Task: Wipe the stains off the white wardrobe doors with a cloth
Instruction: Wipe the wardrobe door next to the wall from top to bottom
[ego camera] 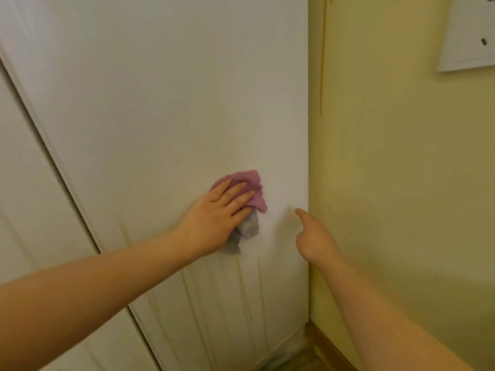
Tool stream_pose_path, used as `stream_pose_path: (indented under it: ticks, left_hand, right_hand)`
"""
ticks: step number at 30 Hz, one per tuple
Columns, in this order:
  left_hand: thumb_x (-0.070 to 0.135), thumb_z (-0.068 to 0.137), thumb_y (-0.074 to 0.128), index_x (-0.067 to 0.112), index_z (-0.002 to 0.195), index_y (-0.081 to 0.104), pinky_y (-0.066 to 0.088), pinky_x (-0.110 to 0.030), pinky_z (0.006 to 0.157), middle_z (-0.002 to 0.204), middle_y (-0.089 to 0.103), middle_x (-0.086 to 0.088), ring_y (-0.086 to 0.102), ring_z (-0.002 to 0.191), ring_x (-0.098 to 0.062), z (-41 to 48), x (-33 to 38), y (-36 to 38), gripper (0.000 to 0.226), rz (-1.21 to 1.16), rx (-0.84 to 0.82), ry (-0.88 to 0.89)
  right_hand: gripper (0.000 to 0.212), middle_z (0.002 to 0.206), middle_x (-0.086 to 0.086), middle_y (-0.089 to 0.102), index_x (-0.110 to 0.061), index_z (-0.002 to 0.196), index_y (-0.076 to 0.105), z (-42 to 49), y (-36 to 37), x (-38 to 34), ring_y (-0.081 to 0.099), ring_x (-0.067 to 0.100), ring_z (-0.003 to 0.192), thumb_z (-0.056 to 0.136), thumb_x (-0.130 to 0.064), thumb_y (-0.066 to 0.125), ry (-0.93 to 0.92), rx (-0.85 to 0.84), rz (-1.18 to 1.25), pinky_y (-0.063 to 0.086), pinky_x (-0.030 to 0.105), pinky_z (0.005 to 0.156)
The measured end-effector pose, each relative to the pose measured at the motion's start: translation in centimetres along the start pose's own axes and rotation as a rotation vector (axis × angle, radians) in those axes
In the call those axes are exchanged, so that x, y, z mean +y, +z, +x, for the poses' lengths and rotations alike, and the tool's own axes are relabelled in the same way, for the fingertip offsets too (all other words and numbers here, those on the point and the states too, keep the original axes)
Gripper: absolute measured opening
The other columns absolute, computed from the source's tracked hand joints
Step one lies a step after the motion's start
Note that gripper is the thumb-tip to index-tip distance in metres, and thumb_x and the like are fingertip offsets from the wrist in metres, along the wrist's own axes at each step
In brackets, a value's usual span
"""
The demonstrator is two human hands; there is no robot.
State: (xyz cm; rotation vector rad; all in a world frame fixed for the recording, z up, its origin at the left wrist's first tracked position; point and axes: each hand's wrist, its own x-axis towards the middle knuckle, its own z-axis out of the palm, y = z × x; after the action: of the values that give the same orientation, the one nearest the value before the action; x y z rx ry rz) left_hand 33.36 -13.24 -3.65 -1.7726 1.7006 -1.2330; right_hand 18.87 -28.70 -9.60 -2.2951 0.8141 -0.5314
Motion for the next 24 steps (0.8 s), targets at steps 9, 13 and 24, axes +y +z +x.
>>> stream_pose_path:
  ticks: [9,13,24]
  left_hand:
    - [0.021,0.078,0.041,0.012,0.111,0.071,0.006,-0.042,0.114,0.125,0.061,-0.015,0.057,0.116,-0.037,-1.0,0.1,-0.7,0.046,0.061,-0.066,-0.036]
    - [0.017,0.081,0.035,0.01,0.12,0.065,0.012,-0.043,0.112,0.129,0.058,-0.016,0.054,0.119,-0.039,-6.4,-2.3,-2.4,0.05,0.049,-0.012,-0.124]
    - [0.016,0.093,0.028,0.013,0.131,0.055,0.015,-0.047,0.112,0.139,0.049,-0.013,0.037,0.134,-0.035,-13.3,-7.5,-4.4,0.047,0.222,0.182,-0.278]
  right_hand:
    - [0.066,0.154,0.005,0.021,-0.016,0.146,0.023,0.1,0.0,-2.1,0.025,0.023,0.138,0.085,0.005,0.035,-0.16,0.061,-0.048,0.024,0.037,0.111]
    - [0.062,0.154,0.005,0.019,-0.017,0.147,0.022,-0.9,0.0,-3.7,0.023,0.022,0.139,0.088,0.003,0.034,-0.209,0.094,-0.116,0.024,0.038,0.111]
    - [0.061,0.154,0.004,0.017,-0.019,0.146,0.024,-3.3,1.7,-12.1,0.016,0.017,0.141,0.09,0.002,0.034,-0.384,0.229,-0.051,0.017,0.029,0.11]
